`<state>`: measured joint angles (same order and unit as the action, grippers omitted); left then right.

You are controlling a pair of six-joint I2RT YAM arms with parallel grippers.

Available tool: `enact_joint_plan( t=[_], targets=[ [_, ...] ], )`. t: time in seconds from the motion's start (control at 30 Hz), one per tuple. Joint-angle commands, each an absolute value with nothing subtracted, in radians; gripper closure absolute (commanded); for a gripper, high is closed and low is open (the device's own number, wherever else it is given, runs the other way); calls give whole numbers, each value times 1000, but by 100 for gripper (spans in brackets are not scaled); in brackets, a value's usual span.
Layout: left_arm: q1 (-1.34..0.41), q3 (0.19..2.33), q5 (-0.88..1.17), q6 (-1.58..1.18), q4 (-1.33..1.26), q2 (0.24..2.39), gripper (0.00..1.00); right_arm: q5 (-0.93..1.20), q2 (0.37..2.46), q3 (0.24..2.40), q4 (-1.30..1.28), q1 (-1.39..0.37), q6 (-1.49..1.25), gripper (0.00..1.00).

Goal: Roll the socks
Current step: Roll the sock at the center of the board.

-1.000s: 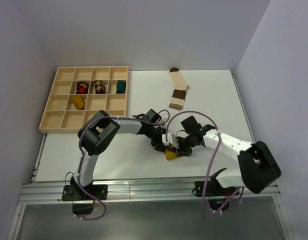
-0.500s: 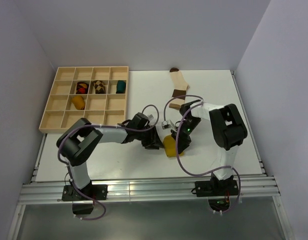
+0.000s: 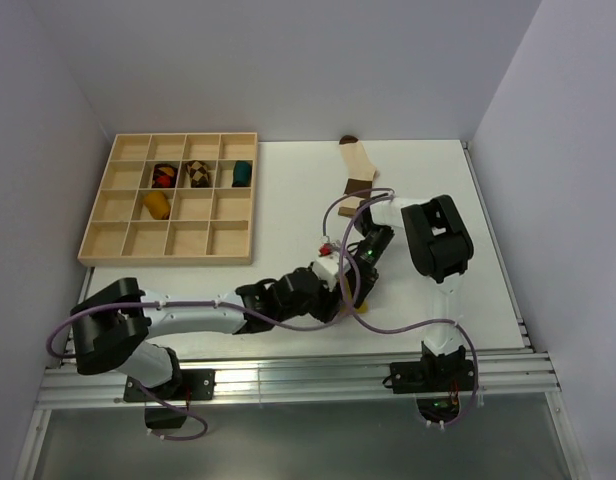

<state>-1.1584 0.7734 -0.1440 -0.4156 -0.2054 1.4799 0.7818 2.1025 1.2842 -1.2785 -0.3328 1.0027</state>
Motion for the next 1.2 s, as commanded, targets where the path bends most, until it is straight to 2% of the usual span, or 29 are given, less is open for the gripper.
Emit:
enact_joint_plan(
  t=[0.0,0.23,0.63,0.8,0.9,0.93,1.0,1.03,1.13,1.17],
  targets=[
    [-1238,853,-311,-126,-201,1520,45,707,2149,1315,-1239,-330,973,68],
    [-1382,928,-465,-11,-241,1742,44,719,2220,1381,-1290,-328,953,68],
    [-1388,939,-604,182,-367,1876,44,712,2238,1394,-1313,-328,953,68],
    [-1390,934,-572,221,-361,1888,46,715,2246,1397,-1327,-327,965,68],
    [-1387,948,-474,238,-301,1896,49,715,2247,1404,-1325,-325,956,68],
    [-1387,965,-418,229,-267,1904,58,716,2246,1404,-1318,-325,953,68],
    [-1384,1018,-361,207,-165,1931,70,713,2232,1401,-1302,-324,933,65],
    [-1382,1040,-329,184,-129,1939,82,715,2226,1399,-1273,-324,921,63],
    [-1364,1092,-189,103,-23,1956,98,719,2180,1382,-1212,-319,871,53],
    [-1352,1095,-117,80,-11,1953,100,726,2166,1376,-1195,-318,859,50]
  ],
)
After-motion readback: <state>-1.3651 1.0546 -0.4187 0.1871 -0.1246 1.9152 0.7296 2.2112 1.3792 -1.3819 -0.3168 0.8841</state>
